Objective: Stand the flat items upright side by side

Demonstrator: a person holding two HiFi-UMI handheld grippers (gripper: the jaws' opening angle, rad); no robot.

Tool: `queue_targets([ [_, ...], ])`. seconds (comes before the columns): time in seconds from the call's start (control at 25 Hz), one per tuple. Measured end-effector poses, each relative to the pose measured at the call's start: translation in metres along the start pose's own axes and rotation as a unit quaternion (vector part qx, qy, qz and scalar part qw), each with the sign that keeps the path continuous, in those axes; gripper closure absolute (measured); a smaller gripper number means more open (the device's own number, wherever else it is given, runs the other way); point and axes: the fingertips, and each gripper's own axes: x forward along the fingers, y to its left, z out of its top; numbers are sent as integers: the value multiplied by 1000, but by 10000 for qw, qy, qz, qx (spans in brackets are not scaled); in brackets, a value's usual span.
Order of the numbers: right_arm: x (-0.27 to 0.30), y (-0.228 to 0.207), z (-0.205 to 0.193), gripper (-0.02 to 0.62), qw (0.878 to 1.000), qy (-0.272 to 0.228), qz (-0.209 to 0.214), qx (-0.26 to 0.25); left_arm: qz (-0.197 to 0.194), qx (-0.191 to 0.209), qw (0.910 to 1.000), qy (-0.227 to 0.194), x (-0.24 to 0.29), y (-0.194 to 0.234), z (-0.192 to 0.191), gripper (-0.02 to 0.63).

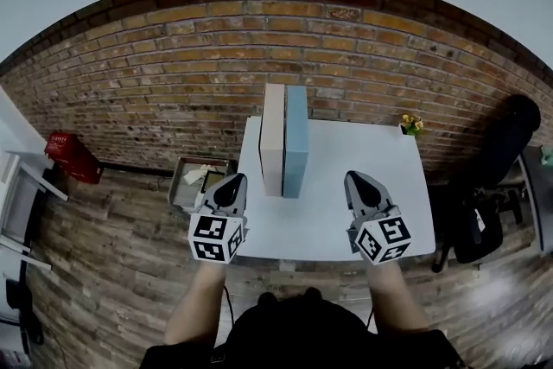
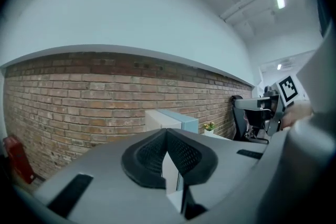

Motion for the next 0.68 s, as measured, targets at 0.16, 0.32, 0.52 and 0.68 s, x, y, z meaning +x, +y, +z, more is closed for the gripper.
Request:
queue_targets([
  [0.16,6,-5,0,580,9998,57,197,11,287,-232,9993,-17,7,6,1,589],
  [0.32,9,-9,-4,580,9994,73,330,78,434,-328,9985,-114,9,6,4,589],
  [0.52,12,-5,-6,580,9988,105,463,76,349,-251,9990,-111,14,0,4,589],
  [0.68,14,-7,-10,580,9984,132,502,213,314,-246,9992,-90,17,-2,2,589],
])
